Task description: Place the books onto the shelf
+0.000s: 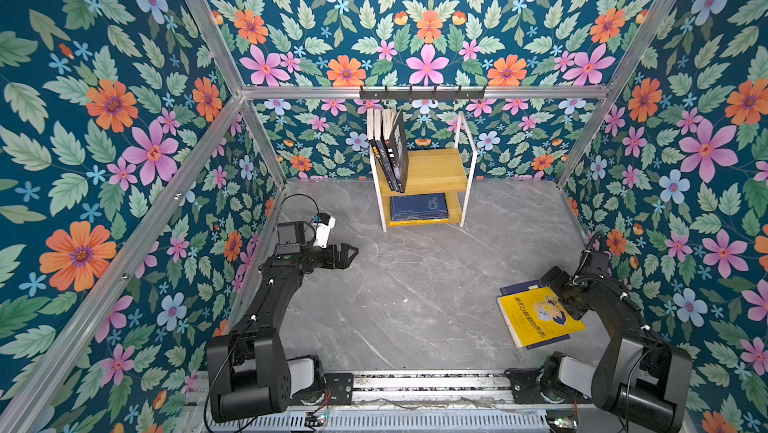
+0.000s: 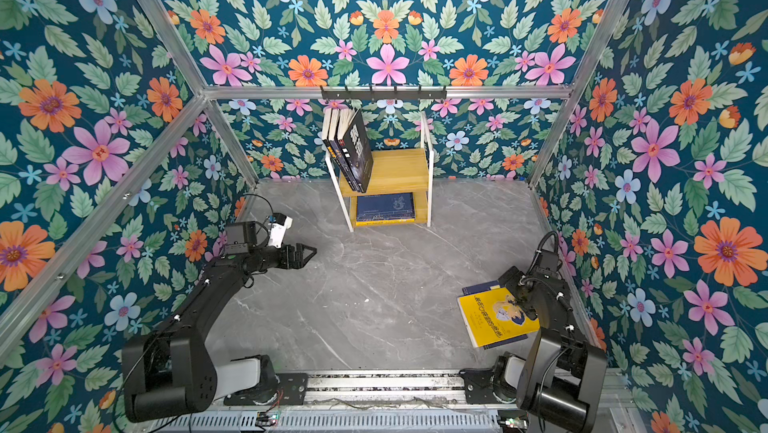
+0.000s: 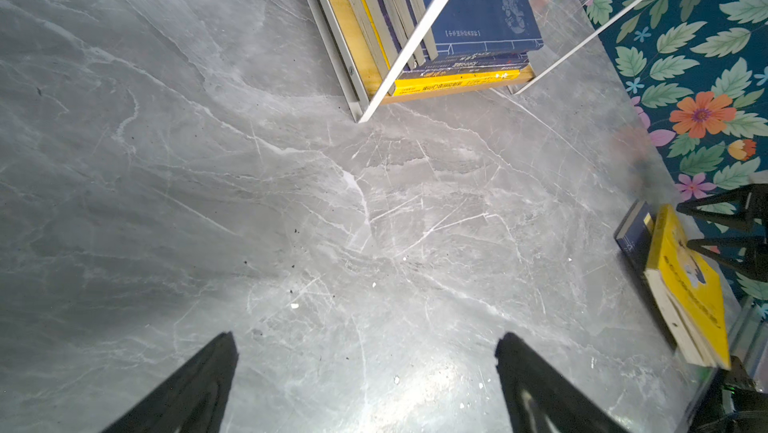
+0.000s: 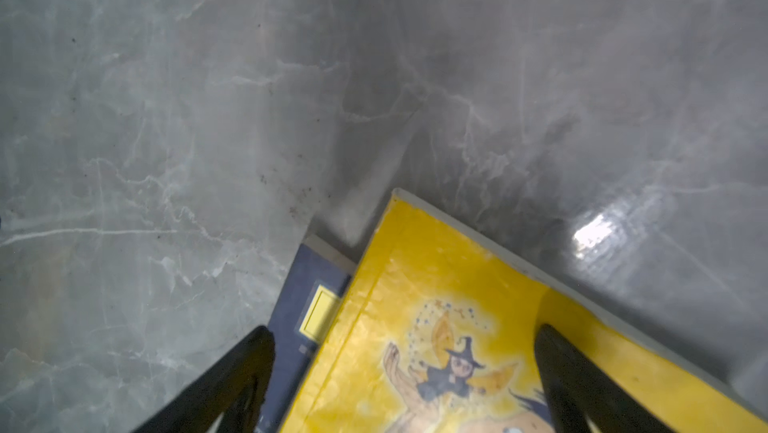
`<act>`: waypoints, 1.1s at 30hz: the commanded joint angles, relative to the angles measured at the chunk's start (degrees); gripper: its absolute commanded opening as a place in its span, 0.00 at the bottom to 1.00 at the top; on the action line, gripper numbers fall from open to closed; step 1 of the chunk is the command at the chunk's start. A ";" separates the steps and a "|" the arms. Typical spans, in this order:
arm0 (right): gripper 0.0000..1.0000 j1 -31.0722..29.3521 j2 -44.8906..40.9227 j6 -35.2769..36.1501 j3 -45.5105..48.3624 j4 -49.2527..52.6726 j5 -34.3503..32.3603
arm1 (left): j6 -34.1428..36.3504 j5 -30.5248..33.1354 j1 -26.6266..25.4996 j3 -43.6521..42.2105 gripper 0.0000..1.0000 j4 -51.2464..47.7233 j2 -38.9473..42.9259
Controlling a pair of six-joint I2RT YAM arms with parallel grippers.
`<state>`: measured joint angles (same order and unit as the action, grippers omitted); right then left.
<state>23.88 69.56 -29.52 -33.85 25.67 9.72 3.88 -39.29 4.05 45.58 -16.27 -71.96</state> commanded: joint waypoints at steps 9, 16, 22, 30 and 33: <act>0.92 -0.07 3.66 -9.48 7.88 -3.19 14.11 | 0.42 -0.55 0.03 0.13 1.00 0.33 1.22; 0.90 -7.53 -0.97 -15.68 10.12 -2.78 15.14 | 0.40 -0.72 -0.01 0.35 1.00 0.41 0.65; 0.96 -6.93 -13.35 -16.62 4.68 9.29 1.24 | 0.05 -1.36 -0.01 0.59 1.00 0.50 0.35; 0.99 0.82 -20.23 -19.47 5.06 17.88 -2.88 | 0.46 -1.07 -0.19 0.56 1.00 0.01 0.62; 0.99 0.82 -17.51 -21.80 6.13 20.42 -4.91 | 0.60 -0.62 -0.25 0.21 1.00 0.71 0.34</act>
<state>24.56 50.41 -47.77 -28.25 40.25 8.27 3.77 -39.75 3.75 45.65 -16.27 -71.44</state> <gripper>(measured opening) 0.991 0.997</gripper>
